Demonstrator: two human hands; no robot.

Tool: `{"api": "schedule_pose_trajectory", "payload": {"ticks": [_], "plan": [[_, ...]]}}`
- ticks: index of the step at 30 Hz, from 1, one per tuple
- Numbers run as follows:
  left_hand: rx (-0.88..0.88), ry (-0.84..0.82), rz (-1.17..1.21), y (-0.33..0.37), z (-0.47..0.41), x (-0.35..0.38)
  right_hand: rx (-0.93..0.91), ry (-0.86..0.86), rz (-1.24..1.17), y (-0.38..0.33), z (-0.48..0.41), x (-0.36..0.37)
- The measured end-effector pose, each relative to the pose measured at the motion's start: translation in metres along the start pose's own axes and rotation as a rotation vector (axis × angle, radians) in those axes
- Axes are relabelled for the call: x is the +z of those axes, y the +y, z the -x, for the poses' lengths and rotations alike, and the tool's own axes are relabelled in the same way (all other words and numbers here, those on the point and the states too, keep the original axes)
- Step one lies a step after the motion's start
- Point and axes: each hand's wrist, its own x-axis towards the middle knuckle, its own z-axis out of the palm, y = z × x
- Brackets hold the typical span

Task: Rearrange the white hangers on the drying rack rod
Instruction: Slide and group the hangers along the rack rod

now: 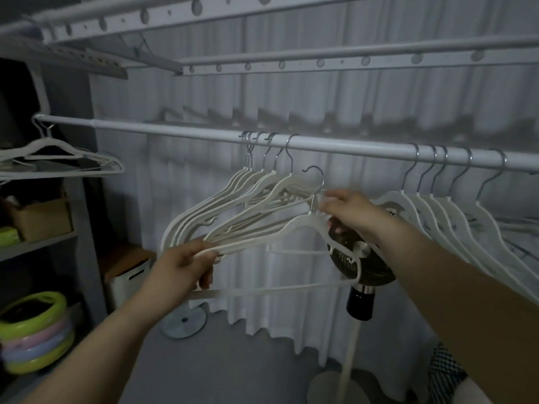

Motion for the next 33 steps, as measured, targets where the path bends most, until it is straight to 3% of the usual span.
{"api": "schedule_pose_trajectory", "payload": {"ticks": [3, 13, 20, 23, 33], "plan": [[-0.037, 0.021, 0.048, -0.011, 0.009, -0.023, -0.037, -0.17, -0.052, -0.009, 0.008, 0.008], [-0.141, 0.067, 0.13, -0.03, 0.029, -0.069, -0.059, -0.275, -0.379, -0.036, 0.044, 0.029], [-0.237, -0.013, -0.124, -0.04, 0.035, -0.064, -0.135, -0.182, -0.085, -0.054, 0.092, 0.036], [-0.254, -0.055, -0.197, -0.042, 0.035, -0.052, -0.081, -0.2, -0.106, -0.059, 0.11, 0.037], [-0.153, -0.254, -0.119, -0.025, 0.043, 0.005, 0.044, -0.189, -0.344, -0.07, 0.145, 0.029]]}}
